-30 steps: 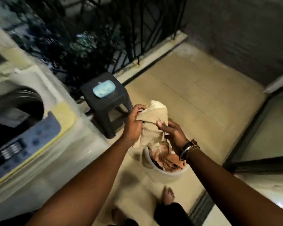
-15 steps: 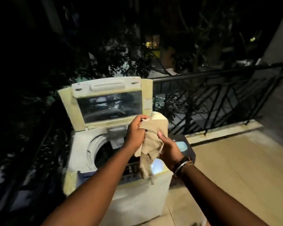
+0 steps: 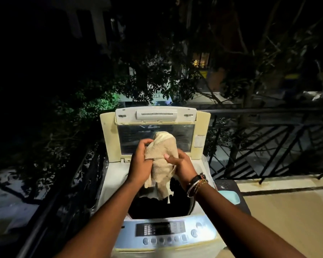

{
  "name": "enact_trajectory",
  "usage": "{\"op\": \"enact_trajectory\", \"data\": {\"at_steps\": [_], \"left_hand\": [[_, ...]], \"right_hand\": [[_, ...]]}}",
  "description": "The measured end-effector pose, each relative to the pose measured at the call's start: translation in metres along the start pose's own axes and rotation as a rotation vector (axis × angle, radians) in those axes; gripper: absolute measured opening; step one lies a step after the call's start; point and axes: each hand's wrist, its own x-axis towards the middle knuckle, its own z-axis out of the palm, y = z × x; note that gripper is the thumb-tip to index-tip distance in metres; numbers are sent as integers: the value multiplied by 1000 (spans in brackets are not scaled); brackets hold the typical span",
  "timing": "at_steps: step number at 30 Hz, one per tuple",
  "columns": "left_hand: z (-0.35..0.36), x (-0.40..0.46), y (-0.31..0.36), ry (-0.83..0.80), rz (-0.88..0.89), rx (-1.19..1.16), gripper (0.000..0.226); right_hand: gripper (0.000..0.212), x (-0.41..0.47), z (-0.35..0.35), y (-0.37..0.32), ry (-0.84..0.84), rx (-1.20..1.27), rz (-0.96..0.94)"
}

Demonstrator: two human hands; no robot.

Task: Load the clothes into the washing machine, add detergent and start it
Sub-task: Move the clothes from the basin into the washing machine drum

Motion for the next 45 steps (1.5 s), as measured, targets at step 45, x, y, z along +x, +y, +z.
{"op": "enact_trajectory", "data": {"at_steps": [45], "left_hand": [[-2, 7, -166, -590, 4, 598, 53]], "right_hand": [[64, -27, -79, 108, 381, -1021, 224]]}}
